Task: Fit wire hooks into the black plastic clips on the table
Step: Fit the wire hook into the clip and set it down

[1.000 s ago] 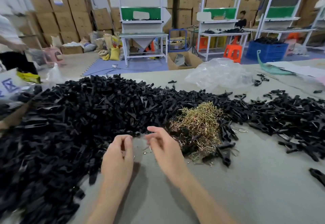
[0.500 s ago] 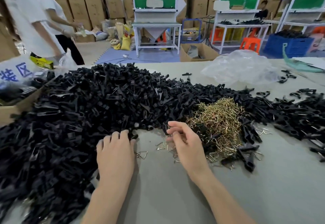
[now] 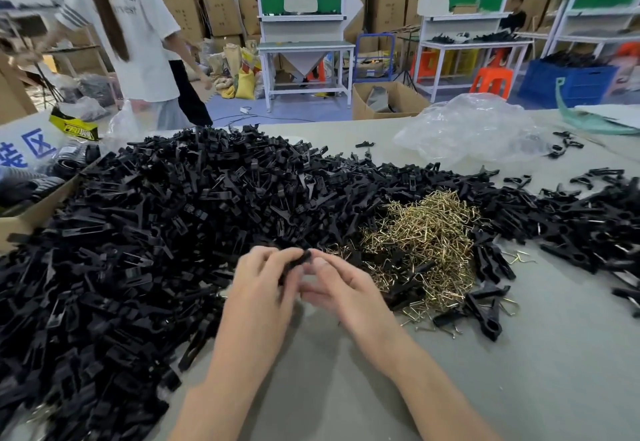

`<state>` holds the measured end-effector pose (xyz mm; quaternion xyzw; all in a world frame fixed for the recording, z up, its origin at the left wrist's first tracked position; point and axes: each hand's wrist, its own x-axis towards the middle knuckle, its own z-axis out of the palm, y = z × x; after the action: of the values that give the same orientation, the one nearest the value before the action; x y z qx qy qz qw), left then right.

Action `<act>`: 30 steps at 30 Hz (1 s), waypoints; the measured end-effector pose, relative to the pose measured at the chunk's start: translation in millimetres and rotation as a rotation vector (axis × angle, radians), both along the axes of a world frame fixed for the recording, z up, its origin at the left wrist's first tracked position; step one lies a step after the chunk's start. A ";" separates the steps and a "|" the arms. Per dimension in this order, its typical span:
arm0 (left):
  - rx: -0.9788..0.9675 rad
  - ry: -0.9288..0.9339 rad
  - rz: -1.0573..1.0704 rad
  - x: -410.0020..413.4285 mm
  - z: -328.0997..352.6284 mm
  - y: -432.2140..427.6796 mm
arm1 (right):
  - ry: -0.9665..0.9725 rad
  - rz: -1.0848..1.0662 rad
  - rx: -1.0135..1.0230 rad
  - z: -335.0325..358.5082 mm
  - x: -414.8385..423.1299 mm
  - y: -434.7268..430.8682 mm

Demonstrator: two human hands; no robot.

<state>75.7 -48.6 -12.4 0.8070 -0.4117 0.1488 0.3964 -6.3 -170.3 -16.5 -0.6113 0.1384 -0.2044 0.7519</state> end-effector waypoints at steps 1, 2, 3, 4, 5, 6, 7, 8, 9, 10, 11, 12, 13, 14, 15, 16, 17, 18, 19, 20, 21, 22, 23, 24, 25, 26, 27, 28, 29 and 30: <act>0.028 -0.029 -0.040 -4.6 -0.9 -2.6 | -0.001 0.036 0.015 -1.2 0.4 1.4; 0.048 -0.052 -0.067 -8.2 -1.5 -4.8 | -0.001 0.048 0.019 -2.5 0.6 2.2; 0.054 -0.064 -0.085 -10.4 -1.6 -6.7 | -0.007 0.045 0.033 -3.3 0.8 2.6; 0.048 -0.065 -0.097 -11.2 -1.5 -7.7 | -0.022 0.042 0.058 -4.3 1.1 1.8; 0.035 -0.061 -0.111 -11.6 -1.1 -8.1 | -0.041 0.042 0.086 -5.4 1.3 0.9; 0.016 -0.049 -0.127 -12.3 -0.6 -8.0 | -0.055 0.043 0.107 -5.6 1.6 0.2; -0.010 -0.024 -0.144 -13.1 0.1 -7.4 | -0.067 0.044 0.120 -5.6 1.6 -0.3; -0.041 0.013 -0.154 -14.3 1.3 -6.7 | -0.080 0.051 0.137 -5.2 1.8 -0.5; -0.076 0.051 -0.152 -15.2 2.7 -6.2 | -0.094 0.063 0.163 -4.9 1.6 -0.5; -0.107 0.081 -0.142 -15.8 3.7 -6.1 | -0.112 0.080 0.195 -4.5 1.1 -1.0; -0.131 0.101 -0.130 -16.3 3.9 -6.6 | -0.128 0.100 0.216 -4.5 0.5 -1.6; -0.143 0.116 -0.118 -16.3 3.6 -7.5 | -0.140 0.119 0.221 -4.5 0.2 -2.4; -0.147 0.131 -0.104 -16.2 2.9 -8.7 | -0.142 0.129 0.212 -4.4 0.2 -2.8; -0.153 0.149 -0.084 -15.3 2.1 -9.7 | -0.135 0.129 0.197 -4.2 0.3 -2.7; -0.170 0.168 -0.051 -13.8 2.1 -10.5 | -0.122 0.119 0.187 -4.3 0.9 -2.0; -0.203 0.182 0.000 -10.6 1.9 -10.4 | -0.105 0.104 0.191 -4.9 1.5 -1.6; -0.249 0.197 0.070 -5.9 2.1 -9.2 | -0.092 0.091 0.205 -5.8 2.0 -1.6; -0.307 0.227 0.153 1.0 2.5 -6.8 | -0.085 0.085 0.219 -6.6 2.3 -1.8; -0.371 0.283 0.239 8.8 3.3 -2.8 | -0.082 0.083 0.233 -7.2 2.1 -2.3; -0.436 0.355 0.315 16.8 4.2 2.5 | -0.082 0.083 0.248 -7.7 1.6 -3.1; -0.499 0.431 0.372 23.8 4.7 7.9 | -0.086 0.081 0.265 -7.9 1.1 -3.8; -0.562 0.507 0.401 28.9 5.2 12.6 | -0.090 0.077 0.278 -7.8 0.7 -4.3; -0.628 0.583 0.404 31.6 5.7 15.9 | -0.094 0.074 0.287 -7.5 0.5 -4.7; -0.689 0.652 0.388 31.9 6.6 17.7 | -0.097 0.070 0.292 -7.5 0.7 -4.5; -0.739 0.715 0.353 30.5 8.4 17.5 | -0.098 0.065 0.294 -7.8 1.1 -4.3; -0.776 0.770 0.303 27.9 10.3 15.9 | -0.096 0.057 0.293 -8.3 1.8 -4.2; -0.793 0.813 0.246 24.5 11.9 13.3 | -0.090 0.048 0.284 -8.6 2.4 -4.0; -0.785 0.837 0.190 21.0 12.9 9.7 | -0.082 0.040 0.269 -8.9 2.5 -4.1; -0.758 0.846 0.139 17.2 13.3 6.5 | -0.073 0.032 0.252 -8.9 2.4 -3.9; -0.721 0.846 0.091 13.5 13.7 3.2 | -0.068 0.026 0.237 -8.2 2.0 -3.8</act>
<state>89.2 -45.5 1.3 0.6268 -0.1047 -0.0398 0.7711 -4.4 -174.2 -24.7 -0.5127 0.1278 -0.1975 0.8257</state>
